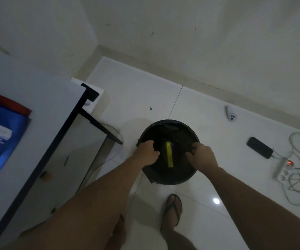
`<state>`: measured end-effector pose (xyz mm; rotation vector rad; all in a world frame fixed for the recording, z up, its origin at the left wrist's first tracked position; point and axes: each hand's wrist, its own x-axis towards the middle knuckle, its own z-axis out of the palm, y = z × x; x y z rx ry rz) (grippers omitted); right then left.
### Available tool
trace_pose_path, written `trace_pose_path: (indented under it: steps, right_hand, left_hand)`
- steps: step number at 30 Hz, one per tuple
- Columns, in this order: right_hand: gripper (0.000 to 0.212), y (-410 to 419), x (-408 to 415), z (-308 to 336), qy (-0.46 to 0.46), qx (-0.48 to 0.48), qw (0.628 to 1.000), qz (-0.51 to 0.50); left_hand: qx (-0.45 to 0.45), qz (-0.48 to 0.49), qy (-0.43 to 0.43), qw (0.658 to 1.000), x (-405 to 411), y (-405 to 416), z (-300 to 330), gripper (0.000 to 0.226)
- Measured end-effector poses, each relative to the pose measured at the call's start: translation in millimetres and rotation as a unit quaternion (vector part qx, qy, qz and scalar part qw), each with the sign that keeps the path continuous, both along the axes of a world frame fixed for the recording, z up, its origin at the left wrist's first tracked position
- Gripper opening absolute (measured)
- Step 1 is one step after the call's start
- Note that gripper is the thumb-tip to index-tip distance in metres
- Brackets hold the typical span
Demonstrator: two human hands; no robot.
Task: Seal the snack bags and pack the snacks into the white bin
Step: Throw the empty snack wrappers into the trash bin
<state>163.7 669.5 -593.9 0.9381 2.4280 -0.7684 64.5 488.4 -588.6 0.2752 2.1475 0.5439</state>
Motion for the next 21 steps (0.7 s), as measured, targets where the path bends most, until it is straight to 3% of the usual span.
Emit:
trace_pose_path:
  steps: [5,8,14,21]
  right_hand:
    - [0.036,-13,-19,62,0.028,-0.008,0.999,0.036]
    - [0.041,-35,-43,114,0.050,-0.012,0.996,0.076]
    - [0.050,-97,-99,207,0.110,-0.029,0.981,0.158]
    - [0.049,-196,-146,258,0.145,-0.044,0.965,0.212]
  left_hand:
    - [0.019,-0.007,0.025,0.999,-22,-19,67,0.050]
    - [0.032,0.007,0.038,0.999,-40,-39,123,0.059]
    - [0.051,0.012,0.125,0.991,-80,-101,222,0.058]
    - [0.035,0.092,0.234,0.967,-112,-210,272,0.048]
